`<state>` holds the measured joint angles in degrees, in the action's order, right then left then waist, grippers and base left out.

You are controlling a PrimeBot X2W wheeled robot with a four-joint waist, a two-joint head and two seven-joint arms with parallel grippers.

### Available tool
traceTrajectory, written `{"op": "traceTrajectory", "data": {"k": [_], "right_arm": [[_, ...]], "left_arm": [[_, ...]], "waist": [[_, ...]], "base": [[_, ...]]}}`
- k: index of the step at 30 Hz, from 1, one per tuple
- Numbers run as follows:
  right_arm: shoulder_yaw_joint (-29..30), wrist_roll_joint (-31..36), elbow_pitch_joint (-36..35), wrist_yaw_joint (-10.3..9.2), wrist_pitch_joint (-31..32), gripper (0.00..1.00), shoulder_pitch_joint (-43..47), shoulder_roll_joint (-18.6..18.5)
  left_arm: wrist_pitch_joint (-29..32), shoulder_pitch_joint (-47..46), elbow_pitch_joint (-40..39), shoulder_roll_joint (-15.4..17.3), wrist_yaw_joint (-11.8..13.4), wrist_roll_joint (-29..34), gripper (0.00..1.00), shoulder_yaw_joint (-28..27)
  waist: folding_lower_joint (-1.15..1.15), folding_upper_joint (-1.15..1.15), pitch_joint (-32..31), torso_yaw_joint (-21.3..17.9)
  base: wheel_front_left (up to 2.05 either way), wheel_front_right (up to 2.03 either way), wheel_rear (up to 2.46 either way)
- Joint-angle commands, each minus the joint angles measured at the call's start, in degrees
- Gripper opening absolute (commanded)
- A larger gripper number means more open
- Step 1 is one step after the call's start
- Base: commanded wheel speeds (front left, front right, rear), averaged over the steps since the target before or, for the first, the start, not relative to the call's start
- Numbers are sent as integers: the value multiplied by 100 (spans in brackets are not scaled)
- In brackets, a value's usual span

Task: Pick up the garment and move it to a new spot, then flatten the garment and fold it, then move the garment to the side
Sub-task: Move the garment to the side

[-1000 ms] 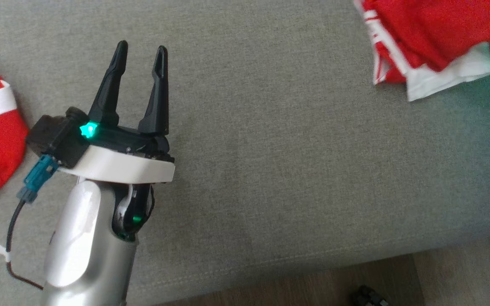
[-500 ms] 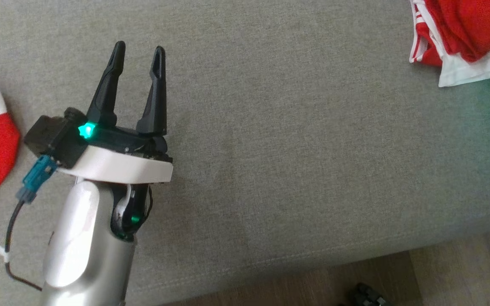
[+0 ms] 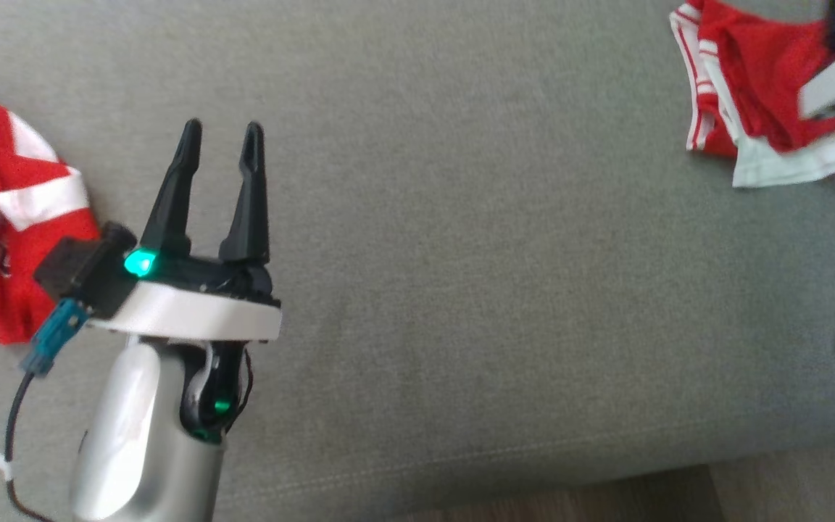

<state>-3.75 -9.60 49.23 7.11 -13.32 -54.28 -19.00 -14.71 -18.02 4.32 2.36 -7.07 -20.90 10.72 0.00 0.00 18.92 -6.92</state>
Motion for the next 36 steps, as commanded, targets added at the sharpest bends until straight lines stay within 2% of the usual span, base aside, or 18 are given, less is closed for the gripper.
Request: {"op": "traceTrajectory", "data": {"k": [1, 4, 9, 20, 28, 36], "right_arm": [[-144, -156, -348, 37, -95, 100, 224, 118], [-630, -474, -1034, 37, -124, 100, 765, 327], [-864, -643, -1877, 37, -149, 100, 1467, 428], [-408, -107, -3352, 37, -166, 100, 3389, 1132], [-113, 402, -3875, 37, -167, 100, 4208, 1508], [0, 544, -4041, 37, -167, 100, 4411, 1599]], "left_arm": [[-29, 4, -186, 52, 3, -36, 100, -230], [-29, 156, -200, 52, 49, -109, 100, -339], [-29, 393, -182, 52, 86, -165, 100, -399], [-29, 988, -178, 52, 263, -277, 100, -330], [-29, 1227, -123, 52, 365, -64, 100, -279], [-29, 1299, -150, 52, 373, 32, 100, -281]], "waist": [[0, 0, -275, 140], [0, 0, -551, 290], [0, 0, -837, 410], [0, 0, -1233, 542], [0, 0, -1211, 505], [0, 0, -1179, 446]], "base": [[0, 0, 0], [0, 0, 0], [0, 0, 0], [0, 0, 0], [0, 0, 0], [0, 0, 0]]}}
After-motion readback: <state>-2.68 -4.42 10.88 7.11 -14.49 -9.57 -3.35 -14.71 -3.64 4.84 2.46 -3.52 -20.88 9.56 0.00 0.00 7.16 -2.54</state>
